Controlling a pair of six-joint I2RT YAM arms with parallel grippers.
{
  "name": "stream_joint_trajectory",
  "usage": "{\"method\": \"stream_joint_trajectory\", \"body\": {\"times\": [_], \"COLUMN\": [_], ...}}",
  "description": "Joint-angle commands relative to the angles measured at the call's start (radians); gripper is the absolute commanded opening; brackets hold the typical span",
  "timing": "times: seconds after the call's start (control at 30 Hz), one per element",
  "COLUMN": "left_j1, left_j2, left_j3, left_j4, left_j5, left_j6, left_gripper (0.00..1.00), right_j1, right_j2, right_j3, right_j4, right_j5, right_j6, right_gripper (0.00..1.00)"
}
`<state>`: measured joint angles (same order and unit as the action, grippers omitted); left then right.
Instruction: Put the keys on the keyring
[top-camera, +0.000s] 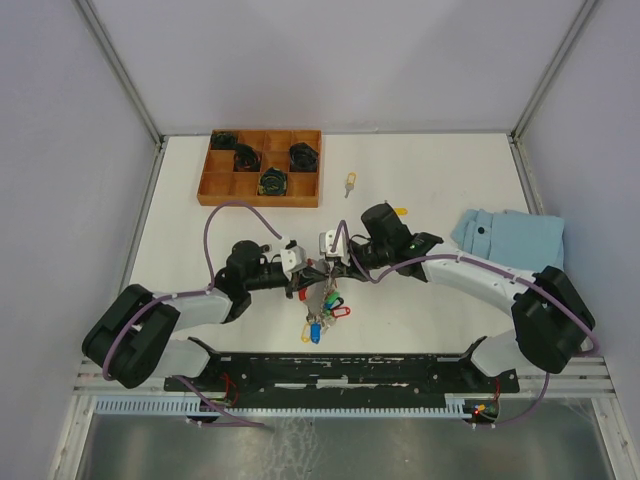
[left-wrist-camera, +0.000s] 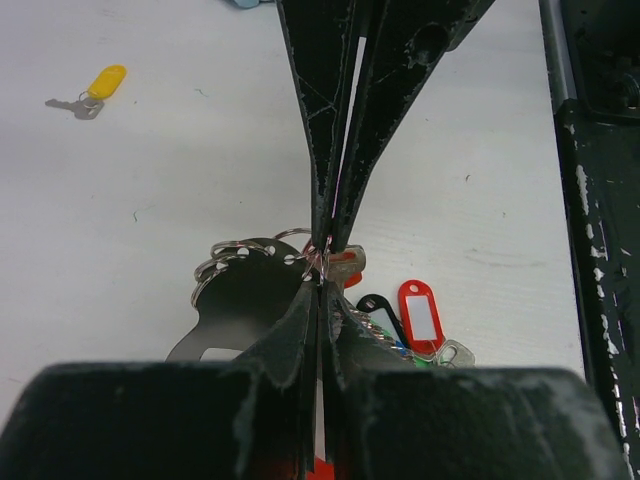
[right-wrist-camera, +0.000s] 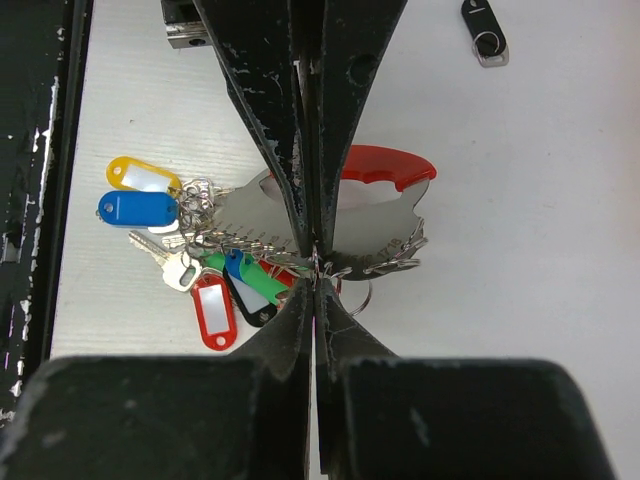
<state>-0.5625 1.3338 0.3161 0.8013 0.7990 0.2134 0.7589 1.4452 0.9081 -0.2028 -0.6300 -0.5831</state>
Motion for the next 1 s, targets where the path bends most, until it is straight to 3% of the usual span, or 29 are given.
{"method": "stream_joint_trajectory", "body": {"times": [0.0, 0.27, 0.6, 0.97], "left_j1": [-0.008, -0.008, 0.006, 0.010], "left_j2": [-0.007, 0.016, 0.013, 0.070], "left_j3": [0.010, 0.027, 0.037, -0.002], "left_j4": [0.109, 0.108, 0.113, 0.360], "left_j5": [0.071, 0.094, -0.001, -0.051], "left_j6": [0.010, -0.010, -0.107, -0.307], "left_gripper": [0.03, 0.03, 0.03, 0.03], "right_j1": [0.017, 0.019, 0.021, 0.036], "right_j2": [0.010, 0.016, -0.037, -0.073], "right_j3": [0.007, 0.019, -0.029, -0.073], "right_j4": [0.059, 0.075, 0.040, 0.024], "right_j5": [-0.105, -0.082, -0.001, 0.086], "right_j6": [-0.020, -0.012, -0.071, -0.123], "right_gripper": [0.01, 0.01, 0.04, 0.05]}}
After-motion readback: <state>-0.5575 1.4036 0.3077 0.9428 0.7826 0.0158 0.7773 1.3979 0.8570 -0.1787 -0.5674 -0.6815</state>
